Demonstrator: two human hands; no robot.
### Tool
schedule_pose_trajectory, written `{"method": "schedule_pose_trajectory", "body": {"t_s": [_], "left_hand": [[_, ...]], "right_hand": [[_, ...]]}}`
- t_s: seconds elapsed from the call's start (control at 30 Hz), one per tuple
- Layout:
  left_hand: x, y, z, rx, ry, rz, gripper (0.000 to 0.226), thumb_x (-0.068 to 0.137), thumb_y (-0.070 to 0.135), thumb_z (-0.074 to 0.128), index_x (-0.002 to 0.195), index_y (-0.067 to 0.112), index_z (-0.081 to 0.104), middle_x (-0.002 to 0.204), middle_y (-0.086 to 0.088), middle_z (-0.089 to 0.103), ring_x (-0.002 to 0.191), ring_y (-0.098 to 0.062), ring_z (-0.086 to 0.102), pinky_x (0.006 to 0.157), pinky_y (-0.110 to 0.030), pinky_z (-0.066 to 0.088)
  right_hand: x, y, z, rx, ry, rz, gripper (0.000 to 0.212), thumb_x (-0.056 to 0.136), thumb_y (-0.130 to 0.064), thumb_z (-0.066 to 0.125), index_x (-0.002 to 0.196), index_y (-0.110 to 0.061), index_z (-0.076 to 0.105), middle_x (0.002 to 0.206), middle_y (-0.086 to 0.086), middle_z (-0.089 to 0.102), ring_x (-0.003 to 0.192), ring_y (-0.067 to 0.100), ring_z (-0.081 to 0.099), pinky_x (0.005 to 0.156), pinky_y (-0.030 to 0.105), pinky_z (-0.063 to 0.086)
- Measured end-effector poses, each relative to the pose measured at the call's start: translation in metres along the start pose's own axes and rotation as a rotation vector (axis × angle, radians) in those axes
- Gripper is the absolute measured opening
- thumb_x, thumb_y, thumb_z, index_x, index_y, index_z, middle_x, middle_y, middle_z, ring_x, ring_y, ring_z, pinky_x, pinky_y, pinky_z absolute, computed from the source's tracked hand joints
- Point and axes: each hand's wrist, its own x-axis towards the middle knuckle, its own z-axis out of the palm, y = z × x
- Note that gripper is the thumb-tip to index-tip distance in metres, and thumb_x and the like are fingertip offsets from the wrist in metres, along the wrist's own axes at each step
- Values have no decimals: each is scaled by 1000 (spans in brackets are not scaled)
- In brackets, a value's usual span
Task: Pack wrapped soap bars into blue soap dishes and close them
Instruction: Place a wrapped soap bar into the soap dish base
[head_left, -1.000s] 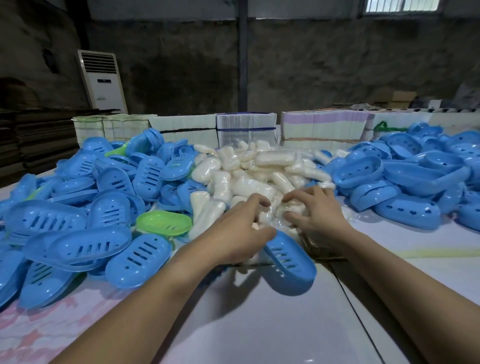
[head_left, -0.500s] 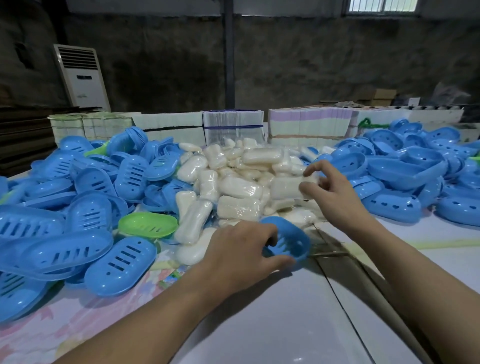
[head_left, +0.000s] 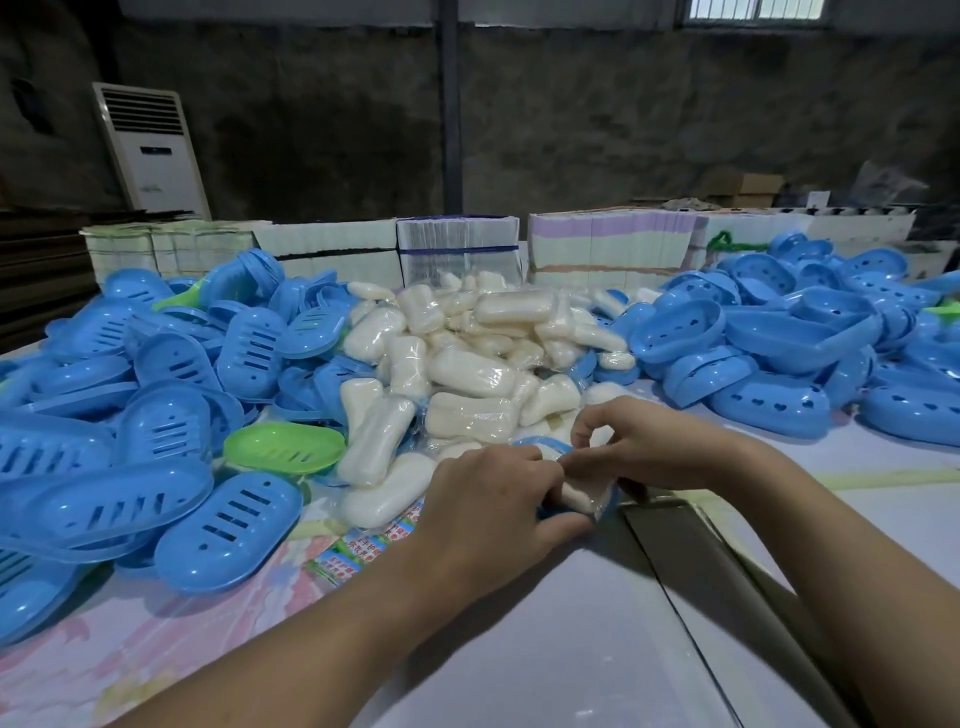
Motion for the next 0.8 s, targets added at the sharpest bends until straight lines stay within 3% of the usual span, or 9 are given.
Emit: {"method": "schedule_pose_trajectory", "body": {"t_s": [0.07, 0.13, 0.2, 0.27, 0.33, 0.4, 0.53, 0.67, 0.8], "left_hand": [[0, 2, 2, 1, 38, 14, 40, 80, 63, 61, 82, 25, 73, 82, 6, 67, 82, -18, 62, 62, -30, 33], [1, 2, 1, -15, 32, 14, 39, 79, 64, 59, 83, 27, 73, 82, 7, 67, 83, -16, 61, 63, -30, 37], [1, -1, 1, -40, -2, 6, 35, 79, 62, 61, 88, 31, 73, 85, 10, 67, 88, -12, 57, 68, -31, 44], [0, -4, 2, -41, -25, 5, 31, 81, 59, 62, 90, 31, 71, 87, 11, 66, 90, -11, 53, 68, -30, 44], [0, -5, 3, -42, -36, 13, 26, 82, 56, 62, 89, 32, 67, 89, 13, 64, 91, -10, 50, 67, -29, 40], [1, -6, 4, -56, -59, 22, 23, 82, 54, 64, 88, 32, 68, 91, 14, 61, 92, -9, 46, 68, -28, 41], [5, -13, 0, -159, -62, 42, 20, 77, 45, 76, 89, 30, 69, 95, 12, 59, 93, -12, 46, 80, -31, 45], [7, -30, -6, -128, -159, 27, 41, 77, 52, 76, 108, 33, 58, 107, 15, 51, 99, -12, 44, 88, -31, 40], [11, -44, -8, -140, -223, 70, 57, 79, 59, 74, 128, 41, 52, 124, 18, 47, 109, -8, 44, 95, -33, 40]], "right_hand": [[-1, 2, -3, -39, 20, 27, 29, 79, -55, 70, 76, -26, 70, 64, -7, 66, 49, -2, 52, 46, 13, 36], [0, 2, -3, -82, 57, 38, 25, 76, -59, 70, 76, -33, 71, 67, -6, 67, 54, 1, 53, 47, 14, 36], [2, -1, 5, -33, 52, 33, 22, 79, -54, 71, 93, -38, 67, 78, -6, 67, 66, 3, 57, 59, 19, 42], [4, -2, 11, 28, 52, 38, 40, 82, -48, 72, 117, -37, 58, 86, -5, 66, 75, 5, 59, 67, 22, 46], [5, -2, 13, 27, 59, 46, 48, 84, -46, 71, 127, -34, 54, 86, -6, 65, 76, 5, 58, 68, 22, 46], [5, -2, 14, -35, 51, 65, 41, 86, -50, 68, 122, -31, 60, 84, -9, 64, 75, 4, 57, 66, 21, 45], [5, -1, 15, -114, 86, 132, 34, 81, -61, 67, 98, -32, 70, 90, -8, 69, 82, 8, 61, 78, 35, 55], [4, 1, 5, 85, -32, 160, 41, 71, -58, 78, 103, -34, 69, 81, -10, 67, 70, 3, 59, 60, 23, 44], [6, 6, -2, 171, -151, 142, 41, 66, -47, 86, 100, -36, 66, 64, -12, 67, 54, -1, 57, 59, 23, 41]]}}
